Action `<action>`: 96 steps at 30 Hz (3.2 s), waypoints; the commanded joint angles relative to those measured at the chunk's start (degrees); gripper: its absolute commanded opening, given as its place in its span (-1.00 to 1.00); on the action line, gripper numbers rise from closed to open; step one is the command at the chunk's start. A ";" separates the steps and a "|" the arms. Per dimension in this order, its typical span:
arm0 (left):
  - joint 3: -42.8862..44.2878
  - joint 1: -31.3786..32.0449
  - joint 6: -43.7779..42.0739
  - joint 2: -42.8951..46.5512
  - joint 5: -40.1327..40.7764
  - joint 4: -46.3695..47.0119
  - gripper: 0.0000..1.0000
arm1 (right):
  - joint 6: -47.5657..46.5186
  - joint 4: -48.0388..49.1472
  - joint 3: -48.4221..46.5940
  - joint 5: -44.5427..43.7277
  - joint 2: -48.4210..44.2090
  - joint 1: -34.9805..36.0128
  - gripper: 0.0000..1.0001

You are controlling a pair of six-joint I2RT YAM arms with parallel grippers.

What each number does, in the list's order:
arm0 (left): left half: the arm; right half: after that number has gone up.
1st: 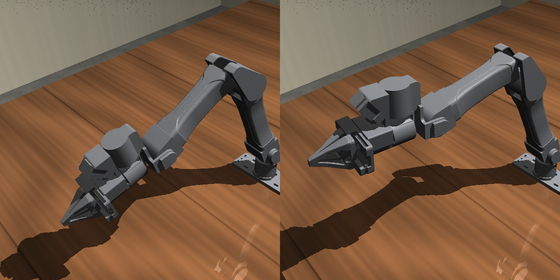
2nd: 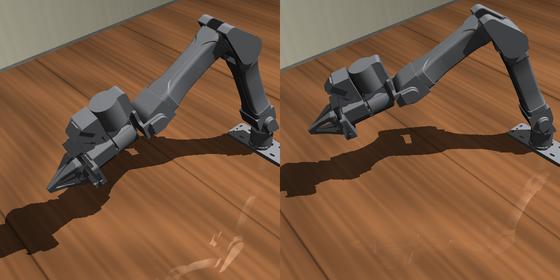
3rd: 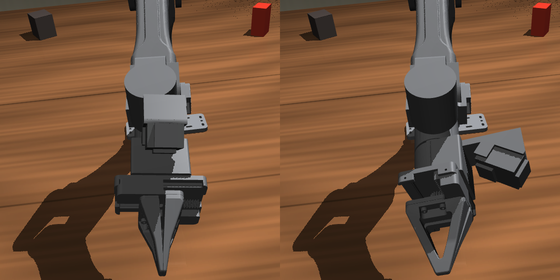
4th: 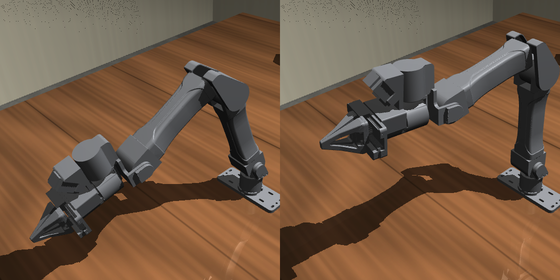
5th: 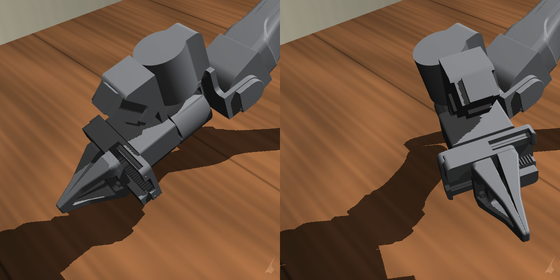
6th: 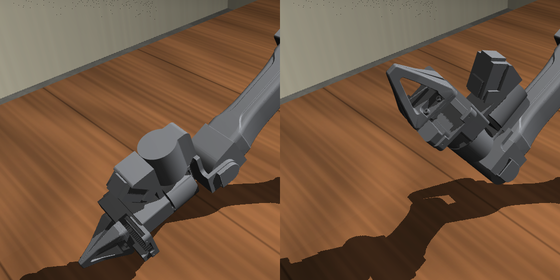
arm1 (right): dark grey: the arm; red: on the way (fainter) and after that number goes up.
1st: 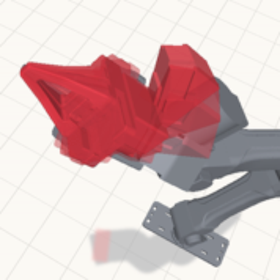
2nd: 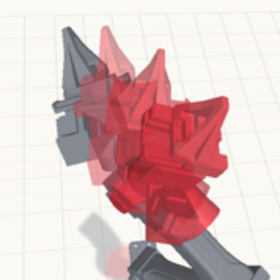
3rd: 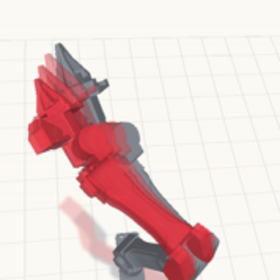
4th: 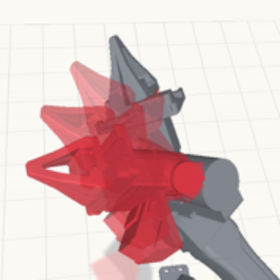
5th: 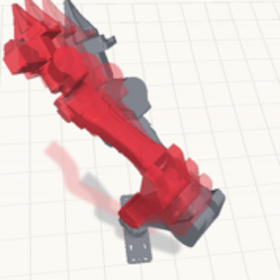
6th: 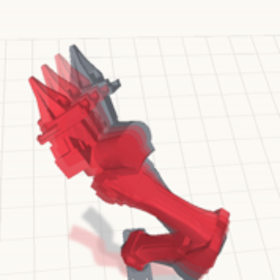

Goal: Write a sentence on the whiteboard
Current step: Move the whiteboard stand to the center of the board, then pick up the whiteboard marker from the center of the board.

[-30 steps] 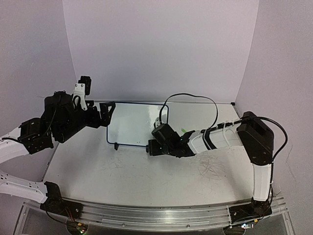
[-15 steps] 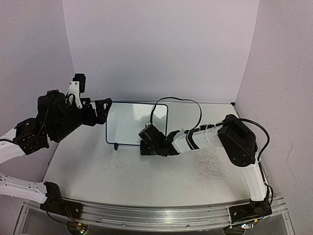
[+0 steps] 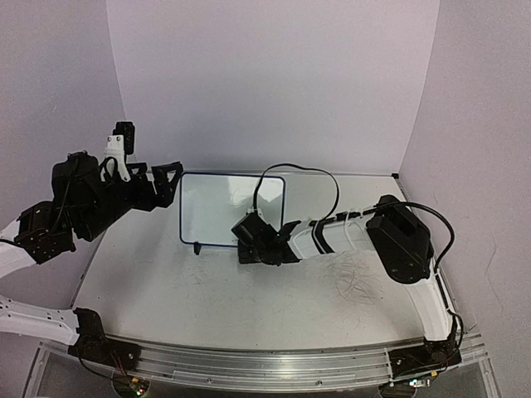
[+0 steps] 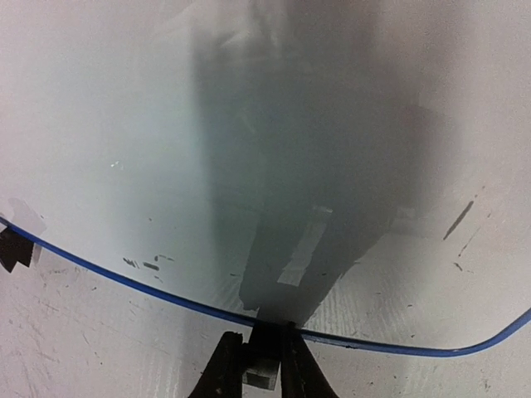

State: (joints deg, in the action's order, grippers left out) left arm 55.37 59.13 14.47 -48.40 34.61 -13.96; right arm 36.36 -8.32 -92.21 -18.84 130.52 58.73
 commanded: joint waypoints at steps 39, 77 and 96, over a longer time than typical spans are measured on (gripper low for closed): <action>5.20 -0.21 -2.31 -12.10 -4.30 7.61 0.99 | -14.53 14.33 53.85 3.25 -47.57 -1.80 0.11; 4.16 -0.55 -0.23 -11.13 -7.11 6.73 0.99 | -45.92 -1.32 20.05 46.39 -16.33 -44.27 0.59; 5.27 -0.60 -1.12 -13.08 -8.04 6.66 0.99 | -46.27 -10.79 14.03 30.90 -9.76 -39.59 -0.15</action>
State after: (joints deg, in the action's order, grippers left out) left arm 58.28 58.81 13.83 -62.33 26.86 -8.50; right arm -11.59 -15.70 -76.96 15.93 118.96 19.03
